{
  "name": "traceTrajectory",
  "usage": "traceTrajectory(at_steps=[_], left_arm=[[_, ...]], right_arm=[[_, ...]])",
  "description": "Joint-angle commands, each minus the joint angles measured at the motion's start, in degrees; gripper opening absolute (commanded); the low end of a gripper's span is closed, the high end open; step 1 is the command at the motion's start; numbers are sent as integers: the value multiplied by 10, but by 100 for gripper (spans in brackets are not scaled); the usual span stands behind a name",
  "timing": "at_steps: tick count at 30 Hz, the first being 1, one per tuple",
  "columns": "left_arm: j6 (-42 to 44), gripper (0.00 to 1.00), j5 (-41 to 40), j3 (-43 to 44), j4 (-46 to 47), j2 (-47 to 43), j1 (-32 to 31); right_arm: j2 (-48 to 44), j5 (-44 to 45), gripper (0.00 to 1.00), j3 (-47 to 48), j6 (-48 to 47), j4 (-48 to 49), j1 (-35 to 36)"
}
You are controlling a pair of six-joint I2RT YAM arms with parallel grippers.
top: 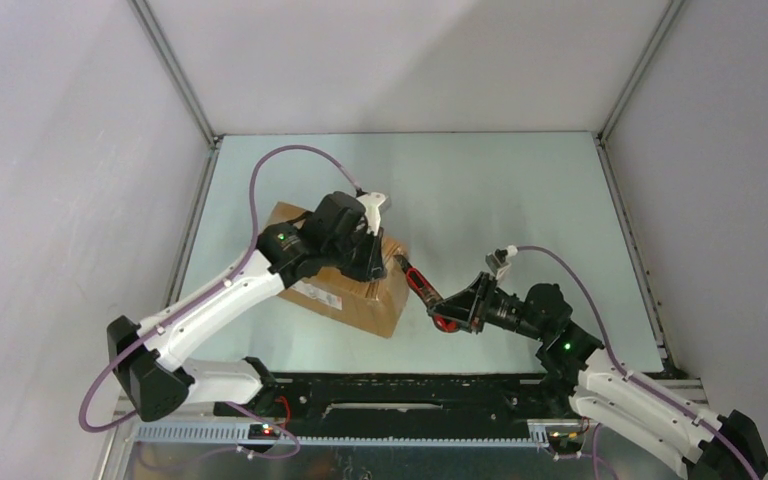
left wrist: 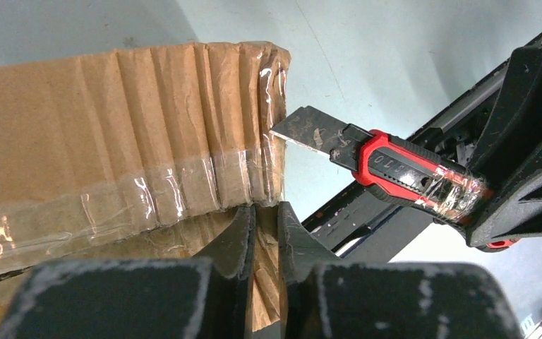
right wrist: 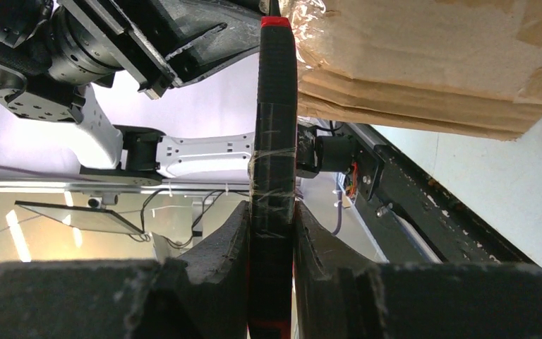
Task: Unpack the express box
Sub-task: Cut the express box at the center of the board.
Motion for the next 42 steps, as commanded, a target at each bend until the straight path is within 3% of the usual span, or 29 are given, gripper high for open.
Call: traceTrajectory(at_steps=[1,35,42], left_arm=[[1,0,32,-2,-75,0,6],[-42,0,32,-15,-51,-27,46],[-43,0,51,-24,-42,-29,47]], right_arm=[[-34,14,0,12,-2,-21,-1],[-61,38,0,-22,20,-30,39],[-23,21,0,-29,34,55,50]])
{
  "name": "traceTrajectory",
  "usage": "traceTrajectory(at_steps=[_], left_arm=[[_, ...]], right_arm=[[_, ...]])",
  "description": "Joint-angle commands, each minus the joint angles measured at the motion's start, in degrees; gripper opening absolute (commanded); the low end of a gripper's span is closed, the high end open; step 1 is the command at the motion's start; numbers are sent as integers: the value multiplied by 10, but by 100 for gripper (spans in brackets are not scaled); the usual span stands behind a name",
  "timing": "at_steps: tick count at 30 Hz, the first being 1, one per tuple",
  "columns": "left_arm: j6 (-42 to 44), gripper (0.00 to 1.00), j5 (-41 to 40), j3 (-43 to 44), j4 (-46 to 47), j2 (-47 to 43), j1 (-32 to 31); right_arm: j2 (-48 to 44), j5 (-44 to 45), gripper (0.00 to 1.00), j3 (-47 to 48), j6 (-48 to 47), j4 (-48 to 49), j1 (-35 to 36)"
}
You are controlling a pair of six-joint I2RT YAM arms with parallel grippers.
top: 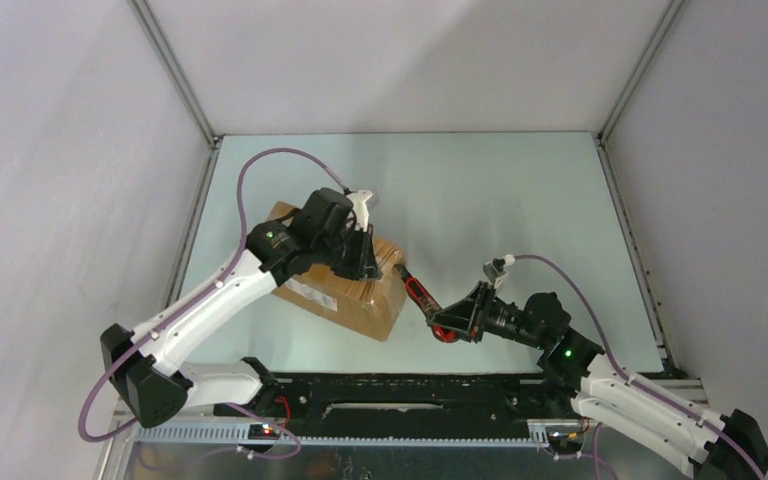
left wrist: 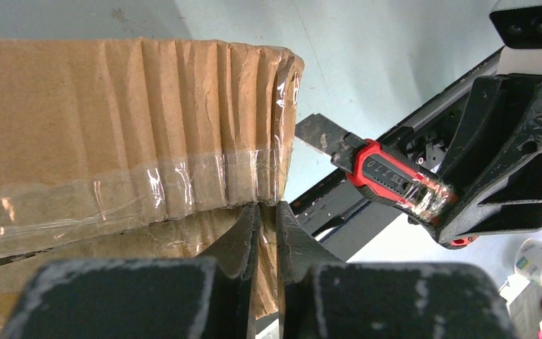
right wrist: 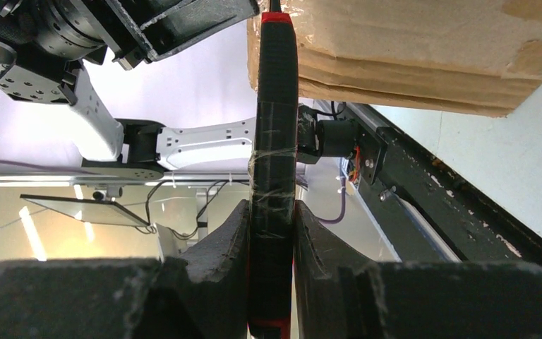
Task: Unpack the express box
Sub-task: Cut the express box at the center of the board.
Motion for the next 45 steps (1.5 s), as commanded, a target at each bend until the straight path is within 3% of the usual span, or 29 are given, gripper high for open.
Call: traceTrajectory(at_steps=[1,11,19,32,45], left_arm=[[-3,0,7,-22,-21,-13,7],[-1,0,14,-26,-13,-10,7],[-1,0,12,-25,-12,-11,11],[10,0,33,-23,-12,-10,13],[34,0,102,-29,-4,-5,4]], right_arm=[[24,-12,0,-6,18,96,10],[41,-38,0,-7,28,129,15],[7,-38,0,-6,18,68,16],[32,-53,0,-3,13,84,26],[127,-69,0,17,25,186,27]])
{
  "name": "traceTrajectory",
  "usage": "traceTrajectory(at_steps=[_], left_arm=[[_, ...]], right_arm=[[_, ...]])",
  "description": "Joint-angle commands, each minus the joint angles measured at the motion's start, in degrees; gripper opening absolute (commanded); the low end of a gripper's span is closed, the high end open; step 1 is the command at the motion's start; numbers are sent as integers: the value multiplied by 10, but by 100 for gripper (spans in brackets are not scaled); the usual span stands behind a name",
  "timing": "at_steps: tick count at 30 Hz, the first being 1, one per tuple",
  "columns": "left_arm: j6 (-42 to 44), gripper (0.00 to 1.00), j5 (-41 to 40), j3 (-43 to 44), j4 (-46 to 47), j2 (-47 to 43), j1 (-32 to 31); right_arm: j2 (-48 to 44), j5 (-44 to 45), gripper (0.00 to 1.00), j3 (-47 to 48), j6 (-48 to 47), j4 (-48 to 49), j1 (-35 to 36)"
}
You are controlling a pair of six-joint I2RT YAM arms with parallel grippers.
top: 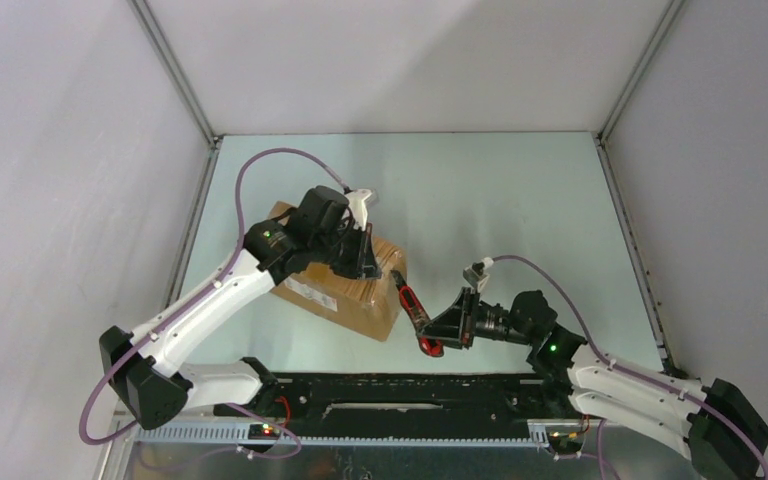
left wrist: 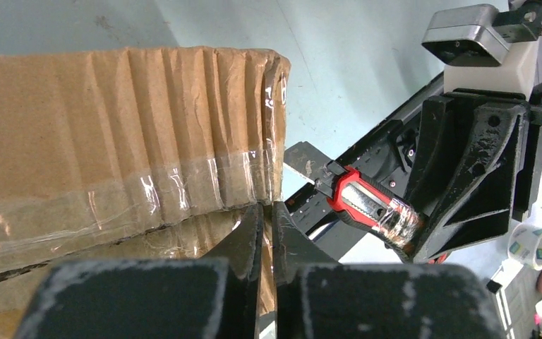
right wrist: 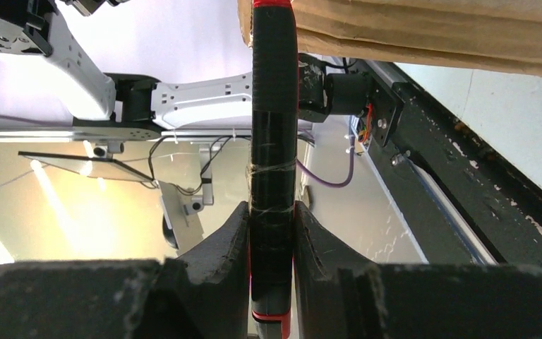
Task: Unpack the express box
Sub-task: Cut the express box at the center of the board.
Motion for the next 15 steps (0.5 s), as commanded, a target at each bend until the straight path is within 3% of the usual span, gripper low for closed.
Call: traceTrajectory(at_steps=[1,11,15], left_arm=[[24,0,69,-22,-16,2,-8],[44,0,100,-25,-12,18,-27],[47,0,97,-32,-16,12,-28]], right_arm=[[33,-7,0,30,11,74,3],[93,23,0,39,6,103,13],[79,55,0,38,-8,64,10]])
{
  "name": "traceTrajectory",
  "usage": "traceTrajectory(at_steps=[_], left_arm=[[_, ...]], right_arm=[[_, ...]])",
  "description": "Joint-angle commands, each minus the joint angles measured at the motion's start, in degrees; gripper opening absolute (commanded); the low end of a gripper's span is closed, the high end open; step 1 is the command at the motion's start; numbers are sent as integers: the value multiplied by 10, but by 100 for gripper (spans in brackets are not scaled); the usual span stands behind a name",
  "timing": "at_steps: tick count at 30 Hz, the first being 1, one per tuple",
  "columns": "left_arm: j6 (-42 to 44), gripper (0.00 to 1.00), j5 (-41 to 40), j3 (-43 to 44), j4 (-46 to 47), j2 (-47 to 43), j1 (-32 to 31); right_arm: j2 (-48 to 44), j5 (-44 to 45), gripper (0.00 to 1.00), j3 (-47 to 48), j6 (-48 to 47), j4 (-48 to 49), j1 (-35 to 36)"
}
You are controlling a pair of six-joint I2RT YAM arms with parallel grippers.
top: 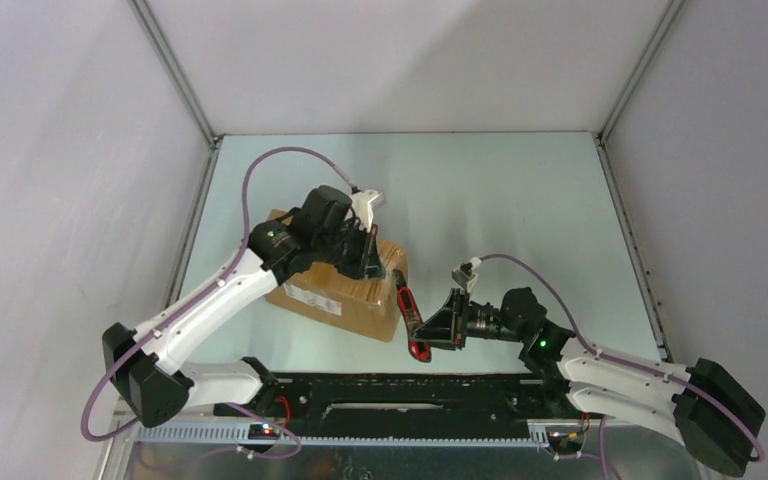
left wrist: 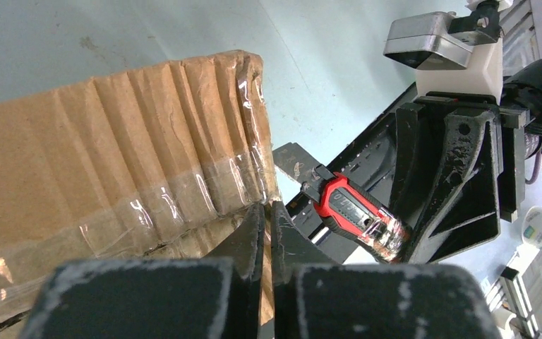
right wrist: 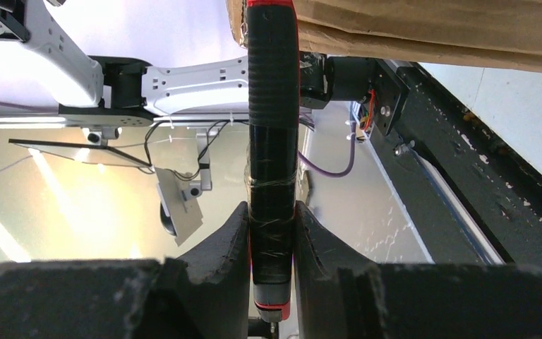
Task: Unpack the express box
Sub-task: Cut the express box at the center of the board.
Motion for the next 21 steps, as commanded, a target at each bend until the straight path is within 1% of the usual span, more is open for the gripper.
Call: traceTrajectory(at_steps=[1,3,5,9,11,16,19,21], left_arm=[[12,0,71,-30,-40,2,-22],[18,0,66,-37,-47,-1,-21],[25,0,66,-50,-51,-6,-19],[29,0,92,-71,-40,-21,-19],[36,0,103,-78,-43,-27,-19],[42,0,99,-85,-48,-47,-17],[52,0,104,-85,-52,-55,-5],[61,0,99,-91,-62,-60,13]], right_arm=[[-21,85,0,26,-13,-22,-9],[-60,106,0,31,-28,-73,-11],[-101,110,0,36,-45,-120,-27],[-150,71,0,44,-61,-177,-89],[-155,53,0,47,-67,-184,-110],[-125,10,0,66,-78,-180,-141],[-124,-4,0,87,-99,-216,-165],[-125,-23,0,95,-103,-228,-197]])
